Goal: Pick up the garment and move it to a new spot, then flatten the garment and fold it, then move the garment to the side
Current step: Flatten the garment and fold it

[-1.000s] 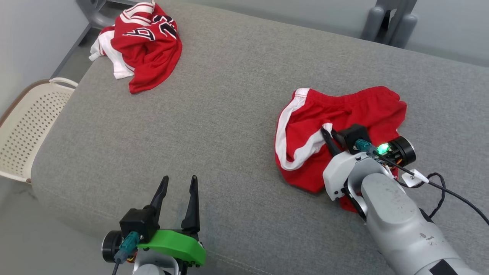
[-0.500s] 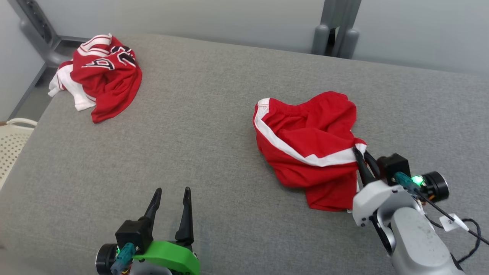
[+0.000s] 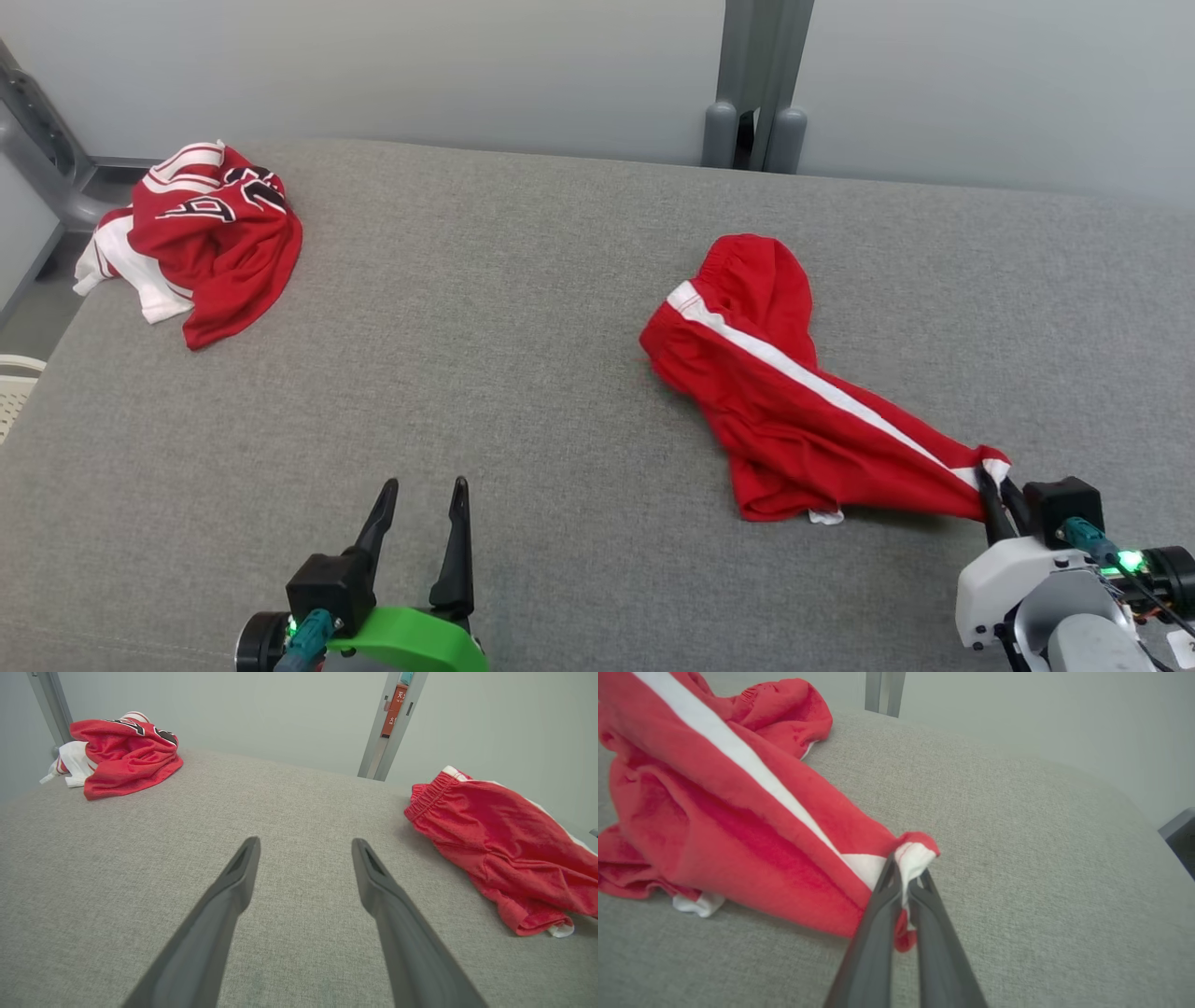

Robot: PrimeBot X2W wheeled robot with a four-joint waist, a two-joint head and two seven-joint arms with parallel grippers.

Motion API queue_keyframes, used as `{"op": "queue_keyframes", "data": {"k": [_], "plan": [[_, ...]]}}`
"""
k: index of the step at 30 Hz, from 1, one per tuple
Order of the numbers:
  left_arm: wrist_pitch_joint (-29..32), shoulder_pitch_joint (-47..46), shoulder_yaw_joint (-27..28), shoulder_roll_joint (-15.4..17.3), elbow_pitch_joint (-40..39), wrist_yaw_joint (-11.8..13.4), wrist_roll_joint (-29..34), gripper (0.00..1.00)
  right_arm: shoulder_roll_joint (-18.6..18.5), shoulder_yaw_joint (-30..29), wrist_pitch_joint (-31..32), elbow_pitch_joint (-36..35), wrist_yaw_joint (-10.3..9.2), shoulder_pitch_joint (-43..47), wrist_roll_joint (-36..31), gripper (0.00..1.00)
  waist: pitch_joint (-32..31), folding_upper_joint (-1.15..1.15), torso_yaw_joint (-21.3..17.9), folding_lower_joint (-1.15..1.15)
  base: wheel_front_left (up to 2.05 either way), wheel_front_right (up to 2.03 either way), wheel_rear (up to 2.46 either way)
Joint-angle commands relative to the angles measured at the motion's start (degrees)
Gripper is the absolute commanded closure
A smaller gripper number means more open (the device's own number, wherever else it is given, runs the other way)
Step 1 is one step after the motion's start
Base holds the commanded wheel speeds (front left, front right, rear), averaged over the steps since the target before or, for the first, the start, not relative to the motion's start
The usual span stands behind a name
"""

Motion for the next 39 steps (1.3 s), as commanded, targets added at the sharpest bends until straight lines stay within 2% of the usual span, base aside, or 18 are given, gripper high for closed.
{"op": "queue_keyframes", "data": {"k": [1, 7, 9, 10, 12, 13, 14, 15, 22, 28, 34, 39], "plan": [[-0.1, 0.9, 0.0, 0.1, 0.2, -0.2, 0.2, 0.0, -0.3, -1.1, -0.5, 0.3, -0.04, 0.3, -0.5, 1.0, -0.1, 0.0, 0.2, 0.0, 0.0, 0.0, 0.0], [-0.1, 0.9, 0.5, 0.1, 0.5, -0.3, 0.5, 0.0, 0.1, -5.0, -2.3, 3.4, -0.04, -0.9, -3.4, 1.0, -0.4, 0.0, 0.9, 0.0, 0.0, 0.0, 0.0], [0.0, 1.0, 0.7, 0.1, 0.5, -0.4, 0.5, 0.0, 0.3, -5.7, -2.8, 4.8, -0.04, -1.0, -4.2, 0.85, -0.5, 0.0, 1.1, 0.0, 0.0, 0.0, 0.0], [0.0, 1.0, 0.8, 0.1, 0.4, -0.3, 0.6, 0.0, 0.5, -6.0, -3.0, 5.6, -0.04, -1.0, -4.3, 0.82, -0.5, 0.0, 1.2, 0.0, 0.0, 0.0, 0.0], [0.0, 1.0, 1.0, 0.1, 0.3, -0.4, 0.5, 0.0, 0.7, -6.7, -3.4, 6.8, -0.04, -0.9, -4.9, 0.62, -0.5, 0.0, 1.3, 0.0, 0.0, 0.0, 0.0], [0.0, 1.1, 1.1, 0.1, 0.3, -0.3, 0.4, 0.0, 0.9, -7.2, -3.6, 7.5, -0.04, -0.7, -5.2, 0.44, -0.5, 0.0, 1.3, 0.0, 0.0, 0.0, 0.0], [-0.1, 1.2, 1.2, 0.1, 0.2, -0.3, 0.4, 0.0, 1.0, -7.7, -3.7, 8.0, -0.05, -0.5, -5.3, 0.15, -0.5, 0.0, 1.2, 0.0, 0.0, 0.0, 0.0], [0.0, 1.4, 1.3, 0.1, 0.2, -0.2, 0.4, 0.0, 1.1, -8.3, -4.1, 8.3, -0.05, -0.4, -5.5, 0.0, -0.5, 0.0, 1.1, 0.0, 0.0, 0.0, 0.0], [0.0, 1.7, 2.0, 0.1, -0.4, 0.2, 0.1, 0.0, 2.1, -10.0, -4.5, 7.3, -0.05, -0.2, -5.6, 0.0, -1.1, 0.0, -0.7, 0.0, 0.0, 0.0, 0.0], [0.0, 1.4, 1.6, 0.1, -1.2, 0.2, -0.2, 0.0, 2.9, -7.4, -4.5, -0.5, -0.05, -0.3, -0.3, 0.0, -1.6, 0.0, -1.4, 0.0, 0.0, 0.0, 0.0], [0.0, 0.6, 0.7, 0.1, -1.8, 0.3, -0.6, 0.0, 2.7, 3.4, -2.4, -5.4, -0.05, -4.5, 5.0, 0.0, -1.2, 0.0, 0.5, 0.0, 0.0, 0.0, 0.0], [-0.1, -0.8, 0.0, 0.1, -2.2, 0.5, -1.2, 0.0, 1.0, 13.8, 1.7, -3.2, -0.05, -11.3, 8.5, 0.0, 0.8, 0.0, 3.9, 0.0, 0.0, 0.0, 0.0]]}}
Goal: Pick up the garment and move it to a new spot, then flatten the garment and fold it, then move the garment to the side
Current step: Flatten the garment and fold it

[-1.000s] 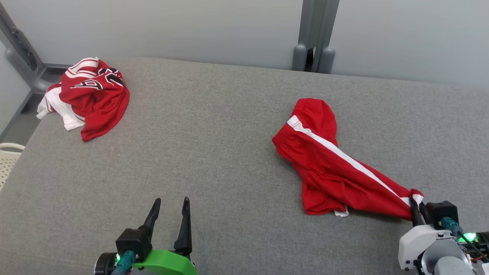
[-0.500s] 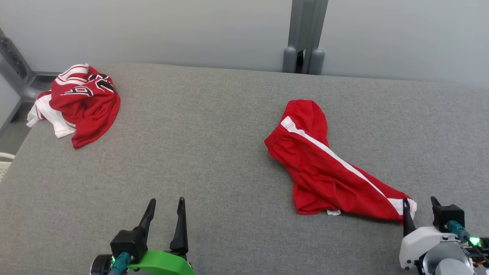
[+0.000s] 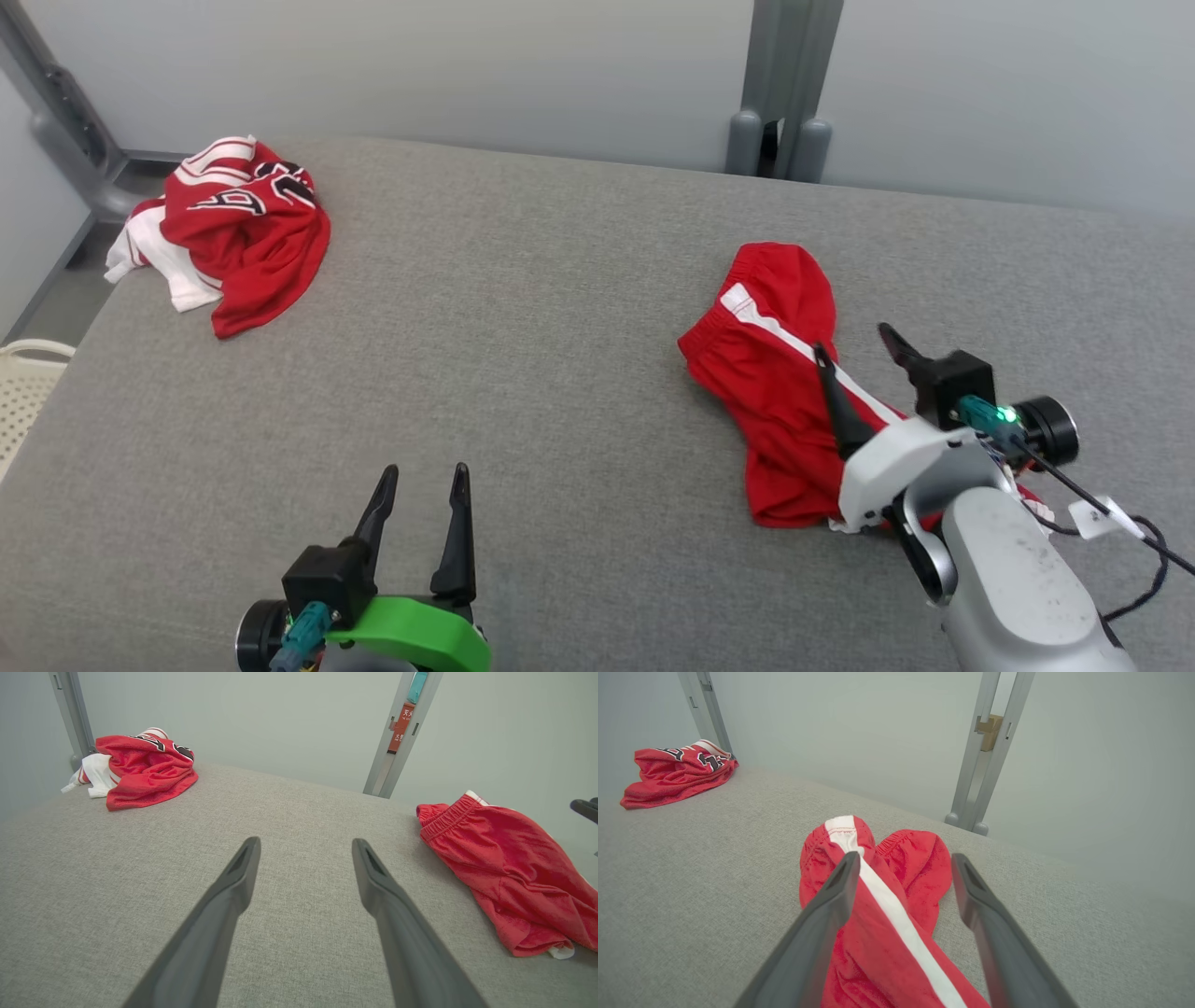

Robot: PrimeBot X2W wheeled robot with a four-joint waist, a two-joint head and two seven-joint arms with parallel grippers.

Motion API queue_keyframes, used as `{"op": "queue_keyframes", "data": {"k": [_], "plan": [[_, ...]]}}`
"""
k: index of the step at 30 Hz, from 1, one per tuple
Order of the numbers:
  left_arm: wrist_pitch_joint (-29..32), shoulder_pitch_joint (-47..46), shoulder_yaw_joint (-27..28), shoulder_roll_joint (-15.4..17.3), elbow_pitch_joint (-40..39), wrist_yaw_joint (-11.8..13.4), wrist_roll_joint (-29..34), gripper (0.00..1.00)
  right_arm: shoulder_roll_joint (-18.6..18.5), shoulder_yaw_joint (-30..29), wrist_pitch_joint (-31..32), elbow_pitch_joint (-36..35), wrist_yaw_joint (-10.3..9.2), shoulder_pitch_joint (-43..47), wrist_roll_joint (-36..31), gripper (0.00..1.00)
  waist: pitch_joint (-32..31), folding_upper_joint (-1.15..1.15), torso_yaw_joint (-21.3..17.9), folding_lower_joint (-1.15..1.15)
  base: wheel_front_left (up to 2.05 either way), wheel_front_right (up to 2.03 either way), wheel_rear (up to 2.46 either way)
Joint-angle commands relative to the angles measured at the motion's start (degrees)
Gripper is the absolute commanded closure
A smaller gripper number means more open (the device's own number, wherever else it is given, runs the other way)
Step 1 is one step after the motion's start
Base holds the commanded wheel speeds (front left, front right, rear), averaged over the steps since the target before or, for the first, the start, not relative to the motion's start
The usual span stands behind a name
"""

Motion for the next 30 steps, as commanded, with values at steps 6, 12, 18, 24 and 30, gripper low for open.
{"op": "queue_keyframes", "data": {"k": [6, 12, 18, 24, 30], "plan": [[-0.1, -2.4, -0.6, 0.1, -0.3, 0.4, -1.3, 0.0, -3.0, 6.6, 3.5, 8.9, -0.07, -8.0, 1.3, 0.0, 3.6, 0.0, 7.2, 0.0, 0.0, 0.0, 0.0], [-0.1, -2.2, -0.7, 0.1, -0.5, 0.9, -2.1, 0.0, -3.7, 6.8, 4.6, 17.1, -0.07, -11.9, 0.8, 1.0, 4.5, 0.0, 10.5, 0.0, 0.0, 0.0, 0.0], [0.0, -1.5, 0.0, 0.1, -0.8, 1.1, -2.1, 0.0, -1.3, 9.4, -0.4, 18.8, -0.07, -13.3, 0.8, 1.0, 4.3, 0.0, 10.6, 0.0, 0.0, 0.0, 0.0], [0.0, -1.6, 0.0, 0.1, -1.2, 1.2, -1.8, 0.0, 1.6, 16.0, -2.7, 19.5, -0.07, -12.1, 2.3, 1.0, 4.7, 0.0, 9.8, 0.0, 0.0, 0.0, 0.0], [0.0, -2.6, -0.5, 0.1, -1.0, 1.0, -2.3, 0.0, 2.1, 22.5, -4.5, 20.6, -0.07, -10.0, 3.5, 1.0, 5.4, 0.0, 10.2, 0.0, 0.0, 0.0, 0.0]]}}
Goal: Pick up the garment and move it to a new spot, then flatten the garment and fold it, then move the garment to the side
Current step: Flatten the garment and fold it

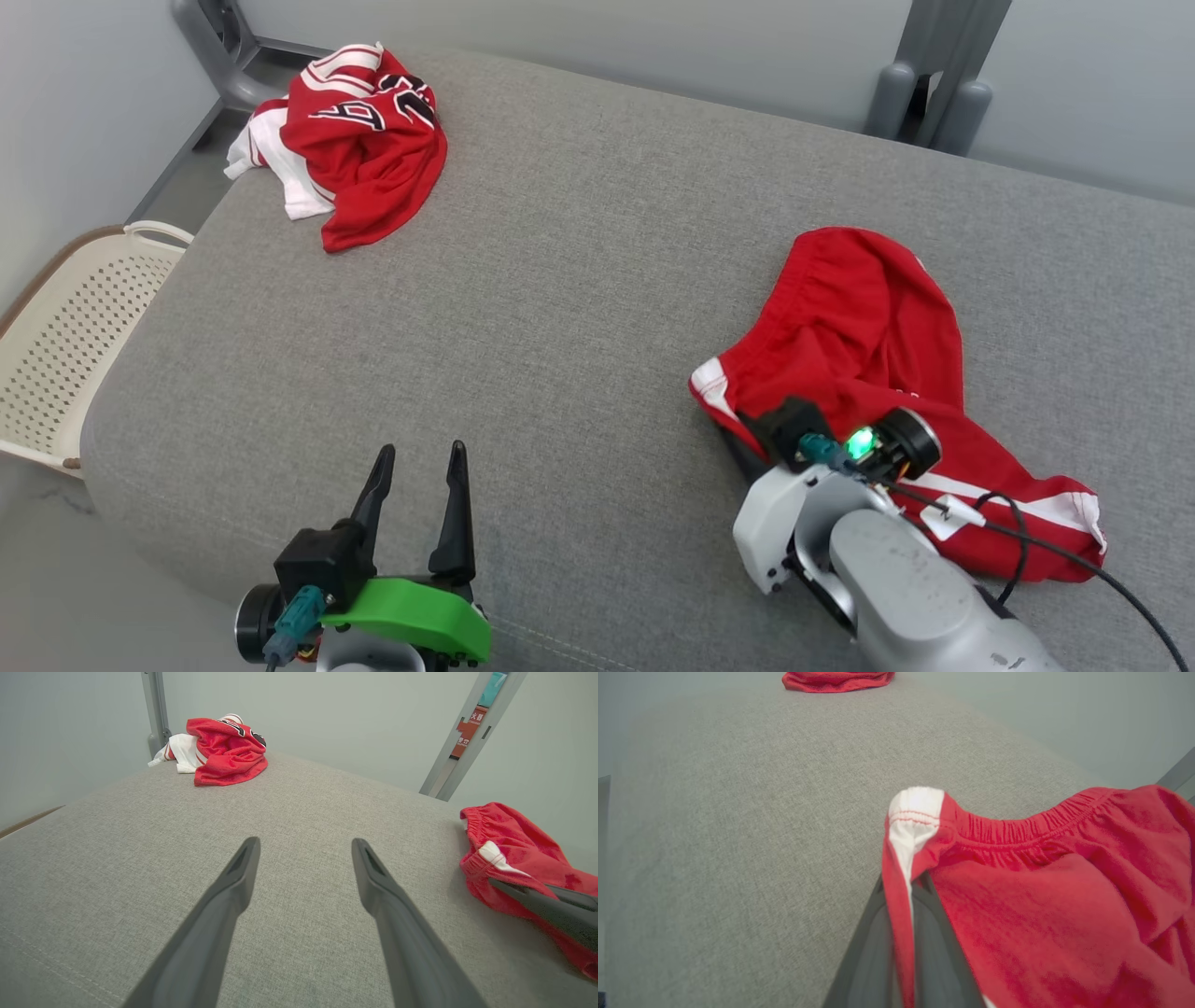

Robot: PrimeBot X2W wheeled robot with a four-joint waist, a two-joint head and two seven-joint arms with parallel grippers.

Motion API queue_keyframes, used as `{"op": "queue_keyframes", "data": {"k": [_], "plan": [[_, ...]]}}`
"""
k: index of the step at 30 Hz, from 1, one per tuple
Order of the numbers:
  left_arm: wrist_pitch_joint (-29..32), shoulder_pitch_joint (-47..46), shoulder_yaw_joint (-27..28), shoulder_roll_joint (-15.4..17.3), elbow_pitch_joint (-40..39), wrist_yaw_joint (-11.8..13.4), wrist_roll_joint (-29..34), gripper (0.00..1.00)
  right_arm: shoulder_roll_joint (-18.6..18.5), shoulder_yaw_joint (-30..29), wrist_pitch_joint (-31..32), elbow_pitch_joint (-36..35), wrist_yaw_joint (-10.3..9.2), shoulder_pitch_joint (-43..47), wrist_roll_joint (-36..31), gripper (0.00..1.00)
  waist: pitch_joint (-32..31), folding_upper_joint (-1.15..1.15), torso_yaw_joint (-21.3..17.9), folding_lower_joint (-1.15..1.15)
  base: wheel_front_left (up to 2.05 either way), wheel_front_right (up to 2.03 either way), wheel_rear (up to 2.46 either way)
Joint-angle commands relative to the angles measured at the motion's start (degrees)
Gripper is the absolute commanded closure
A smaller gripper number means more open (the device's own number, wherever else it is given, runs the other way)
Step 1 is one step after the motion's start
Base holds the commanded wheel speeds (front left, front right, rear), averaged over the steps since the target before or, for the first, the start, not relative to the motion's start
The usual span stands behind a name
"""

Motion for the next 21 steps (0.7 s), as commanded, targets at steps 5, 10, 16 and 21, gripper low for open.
{"op": "queue_keyframes", "data": {"k": [5, 10, 16, 21], "plan": [[-0.1, -1.0, 0.0, 0.1, 0.4, 0.1, -0.3, 0.0, 0.0, 6.1, -0.9, -1.2, -0.08, 2.7, 3.1, 0.94, 0.1, 0.0, 0.3, 0.0, 0.0, 0.0, 0.0], [0.0, -0.6, 0.3, 0.1, 0.6, 0.1, -0.1, 0.0, 0.1, 8.7, -1.6, -3.8, -0.08, 3.7, 5.1, 0.0, -0.6, 0.0, -0.8, 0.0, 0.0, 0.0, 0.0], [0.0, 0.3, 0.8, 0.1, 0.9, -0.6, 1.2, 0.0, 0.1, 7.4, -2.0, -8.2, -0.08, 5.3, 7.2, 0.0, -2.8, 0.0, -4.0, 0.0, 0.0, 0.0, 0.0], [0.0, 0.9, 1.1, 0.1, 1.3, -1.2, 2.3, 0.0, 0.0, 1.7, -2.0, -14.0, -0.08, 8.7, 6.6, 0.0, -5.5, 0.0, -7.6, 0.0, 0.0, 0.0, 0.0]]}}
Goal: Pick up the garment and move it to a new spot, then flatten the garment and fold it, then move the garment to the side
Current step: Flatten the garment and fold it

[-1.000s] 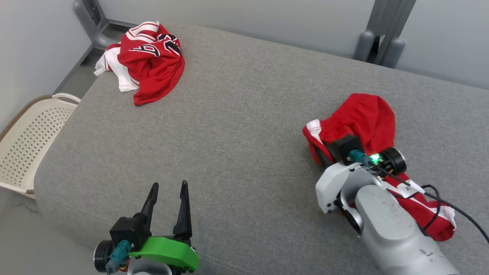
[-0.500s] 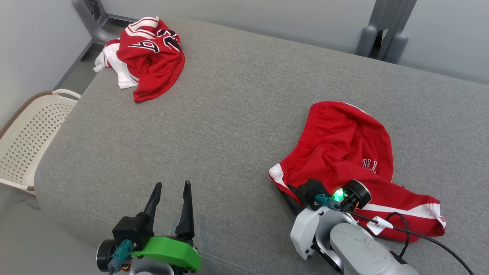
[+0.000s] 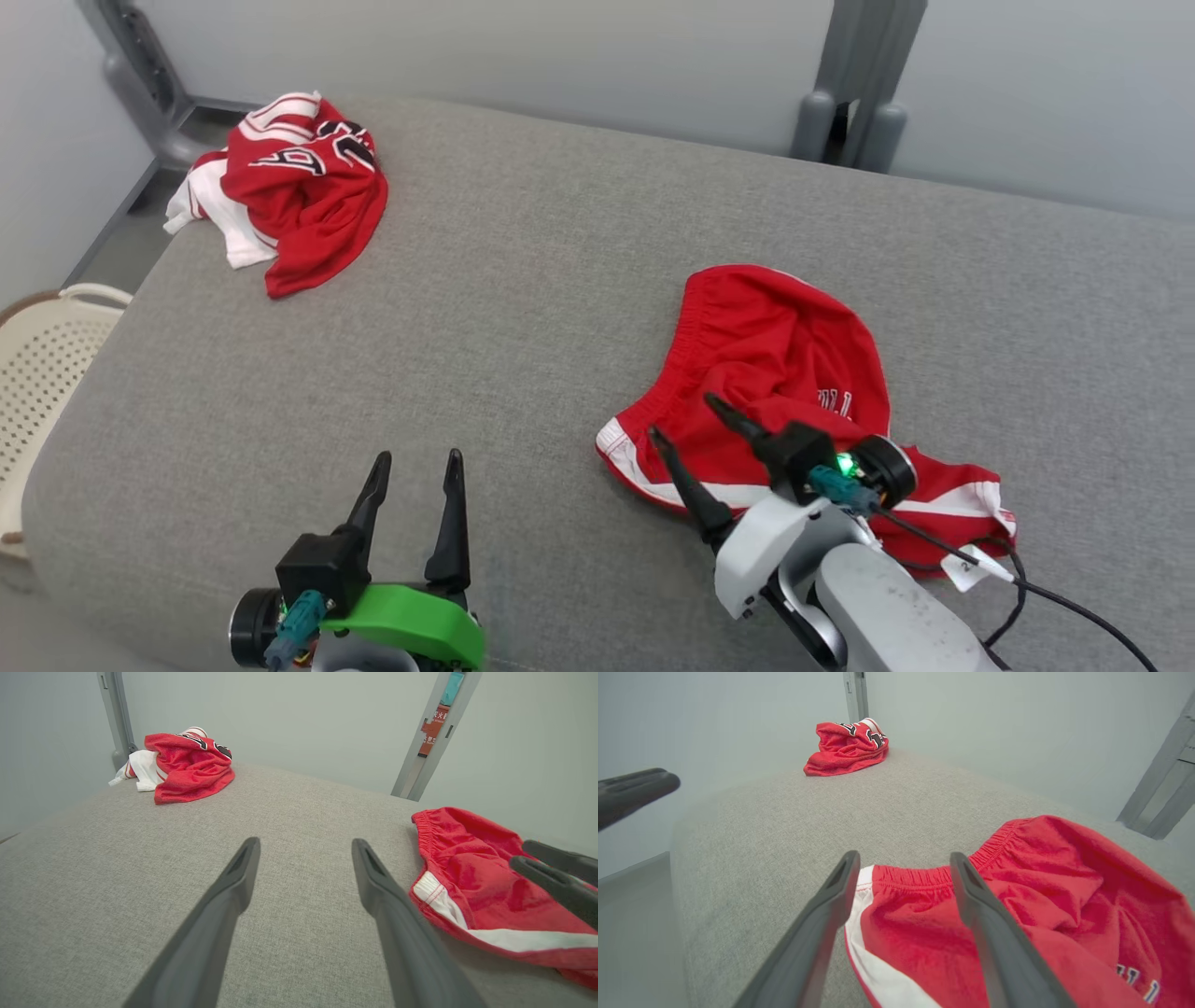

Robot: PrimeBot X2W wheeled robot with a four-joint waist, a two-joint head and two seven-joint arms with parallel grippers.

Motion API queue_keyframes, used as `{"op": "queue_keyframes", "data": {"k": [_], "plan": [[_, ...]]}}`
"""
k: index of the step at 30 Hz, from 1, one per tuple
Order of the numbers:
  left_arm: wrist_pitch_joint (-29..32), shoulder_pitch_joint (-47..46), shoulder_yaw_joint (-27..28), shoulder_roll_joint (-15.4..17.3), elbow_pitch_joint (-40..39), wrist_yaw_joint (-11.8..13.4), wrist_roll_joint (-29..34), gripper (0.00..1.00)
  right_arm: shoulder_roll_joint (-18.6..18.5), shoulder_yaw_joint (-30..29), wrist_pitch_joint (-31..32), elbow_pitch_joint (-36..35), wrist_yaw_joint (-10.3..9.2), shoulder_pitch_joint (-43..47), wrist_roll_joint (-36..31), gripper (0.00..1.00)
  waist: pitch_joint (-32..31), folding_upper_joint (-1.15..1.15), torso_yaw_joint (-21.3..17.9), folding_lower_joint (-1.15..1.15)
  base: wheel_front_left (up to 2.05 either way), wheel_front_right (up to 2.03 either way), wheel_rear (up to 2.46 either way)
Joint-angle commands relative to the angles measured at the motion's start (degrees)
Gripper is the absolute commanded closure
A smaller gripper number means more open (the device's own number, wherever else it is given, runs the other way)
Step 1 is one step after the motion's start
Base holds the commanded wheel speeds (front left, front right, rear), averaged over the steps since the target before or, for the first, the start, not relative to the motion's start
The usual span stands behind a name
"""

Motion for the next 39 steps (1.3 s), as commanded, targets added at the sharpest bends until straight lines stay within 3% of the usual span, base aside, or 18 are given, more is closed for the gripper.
{"op": "queue_keyframes", "data": {"k": [1, 11, 15, 27, 39], "plan": [[0.0, 0.6, 0.1, 0.1, 0.2, -0.2, 0.4, 0.0, -0.2, -2.1, -0.2, -1.5, -0.08, 2.0, -0.9, 0.0, -2.8, 0.0, -3.4, 0.0, 0.0, 0.0, 0.0], [0.0, 1.4, 0.1, 0.1, 0.8, -1.1, 1.1, 0.0, -0.2, -22.4, -0.2, -12.5, -0.08, 13.9, -6.9, 0.0, -6.5, 0.0, -9.2, 0.0, 0.0, 0.0, 0.0], [0.0, 2.4, 0.0, 0.1, 0.6, -0.7, 0.4, 0.0, -0.2, -27.1, -0.2, -15.9, -0.08, 18.2, -6.5, 0.0, -7.3, 0.0, -10.6, 0.0, 0.0, 0.0, 0.0], [0.0, 3.7, 0.5, 0.1, 0.3, -0.6, 0.1, 0.0, -0.2, -29.2, -0.2, -18.6, -0.08, 22.2, -5.3, 0.0, -7.7, 0.0, -12.4, 0.0, 0.0, 0.0, 0.0], [0.0, 2.4, 0.9, 0.1, 0.7, -0.8, 0.7, 0.0, -0.2, -31.0, 1.3, -15.4, -0.08, 20.9, -8.1, 0.0, -5.9, 0.0, -12.3, 0.0, 0.0, 0.0, 0.0]]}}
